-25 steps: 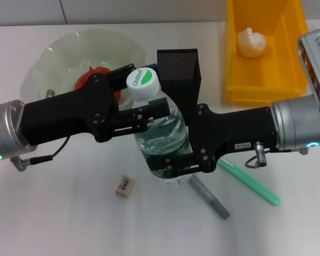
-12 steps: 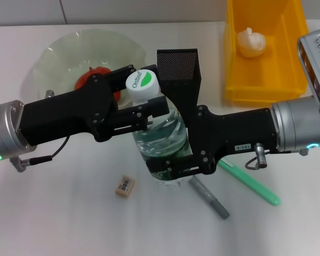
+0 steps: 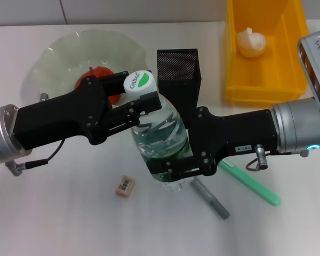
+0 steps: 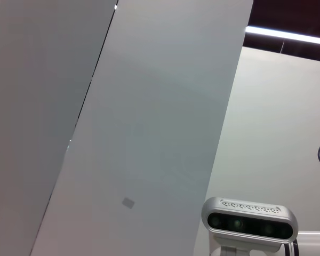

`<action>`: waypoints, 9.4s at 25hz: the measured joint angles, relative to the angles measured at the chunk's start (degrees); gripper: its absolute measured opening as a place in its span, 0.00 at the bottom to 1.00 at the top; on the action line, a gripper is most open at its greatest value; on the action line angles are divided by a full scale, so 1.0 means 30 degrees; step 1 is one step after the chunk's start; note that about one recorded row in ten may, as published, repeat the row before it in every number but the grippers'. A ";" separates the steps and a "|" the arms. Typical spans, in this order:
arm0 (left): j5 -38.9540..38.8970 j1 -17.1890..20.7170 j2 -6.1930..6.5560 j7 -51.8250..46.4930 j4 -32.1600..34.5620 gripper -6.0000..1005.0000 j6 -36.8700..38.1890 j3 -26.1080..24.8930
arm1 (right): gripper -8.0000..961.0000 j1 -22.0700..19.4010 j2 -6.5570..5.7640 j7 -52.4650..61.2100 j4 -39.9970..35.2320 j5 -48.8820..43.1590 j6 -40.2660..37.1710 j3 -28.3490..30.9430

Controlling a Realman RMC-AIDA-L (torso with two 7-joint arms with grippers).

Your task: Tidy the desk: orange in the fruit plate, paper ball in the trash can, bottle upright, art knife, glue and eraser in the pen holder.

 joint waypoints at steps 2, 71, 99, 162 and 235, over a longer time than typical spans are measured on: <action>0.0000 0.0000 0.0000 0.0000 0.0000 0.51 0.0000 0.0000 | 0.75 -0.0009 0.0004 -0.0027 0.0000 0.0001 0.0000 -0.0009; -0.0094 0.0721 0.0332 -0.2765 0.3943 0.44 0.1210 -0.3035 | 0.77 0.0239 0.0114 -0.0958 0.0732 0.0180 0.1652 -0.0081; 0.0101 0.2603 0.1547 -0.2721 0.5667 0.44 -0.0903 -0.5637 | 0.77 0.0251 0.0148 -0.0956 0.1208 0.0426 0.2156 0.0057; 0.0080 0.3234 0.0216 0.2710 0.1653 0.44 -0.8707 -0.6532 | 0.77 0.0545 0.0175 -0.0983 0.1436 0.0695 0.2388 -0.0317; 0.5719 -0.0017 0.0052 -0.0281 0.2886 0.70 0.0196 -0.2500 | 0.76 0.0803 0.0174 -0.1926 0.1935 0.1492 0.2888 -0.0551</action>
